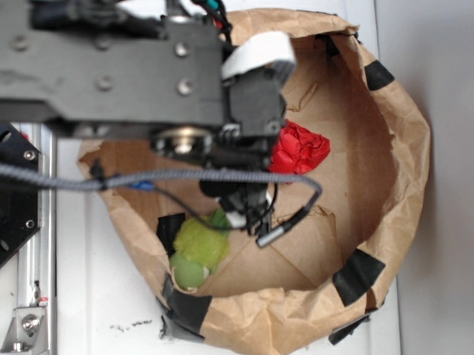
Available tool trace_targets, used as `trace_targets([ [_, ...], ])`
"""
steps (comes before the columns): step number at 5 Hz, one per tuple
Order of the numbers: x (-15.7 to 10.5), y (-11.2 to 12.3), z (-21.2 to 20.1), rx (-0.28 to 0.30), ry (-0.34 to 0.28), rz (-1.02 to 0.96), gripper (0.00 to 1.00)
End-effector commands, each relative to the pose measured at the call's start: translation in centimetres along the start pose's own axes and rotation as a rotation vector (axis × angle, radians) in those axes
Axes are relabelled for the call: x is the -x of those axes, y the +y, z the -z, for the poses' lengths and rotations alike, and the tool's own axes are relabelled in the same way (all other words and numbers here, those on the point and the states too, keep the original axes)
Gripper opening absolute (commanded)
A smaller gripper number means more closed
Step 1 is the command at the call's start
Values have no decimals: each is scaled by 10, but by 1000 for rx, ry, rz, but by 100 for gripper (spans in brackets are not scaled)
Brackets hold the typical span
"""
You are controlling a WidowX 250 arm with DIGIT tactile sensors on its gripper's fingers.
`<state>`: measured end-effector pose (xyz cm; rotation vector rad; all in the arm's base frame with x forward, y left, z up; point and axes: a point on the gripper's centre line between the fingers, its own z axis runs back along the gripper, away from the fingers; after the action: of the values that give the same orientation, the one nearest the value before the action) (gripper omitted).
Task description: Grab the blue bottle.
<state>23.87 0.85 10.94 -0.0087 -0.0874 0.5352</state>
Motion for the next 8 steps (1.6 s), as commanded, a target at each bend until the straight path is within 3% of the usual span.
trace_targets([
  [1,-15,15,11,-25,-23,-43,100],
  [4,-17,50,9,-99,-37,-78,100],
  [8,-28,56,32,-162,-51,-10,100],
])
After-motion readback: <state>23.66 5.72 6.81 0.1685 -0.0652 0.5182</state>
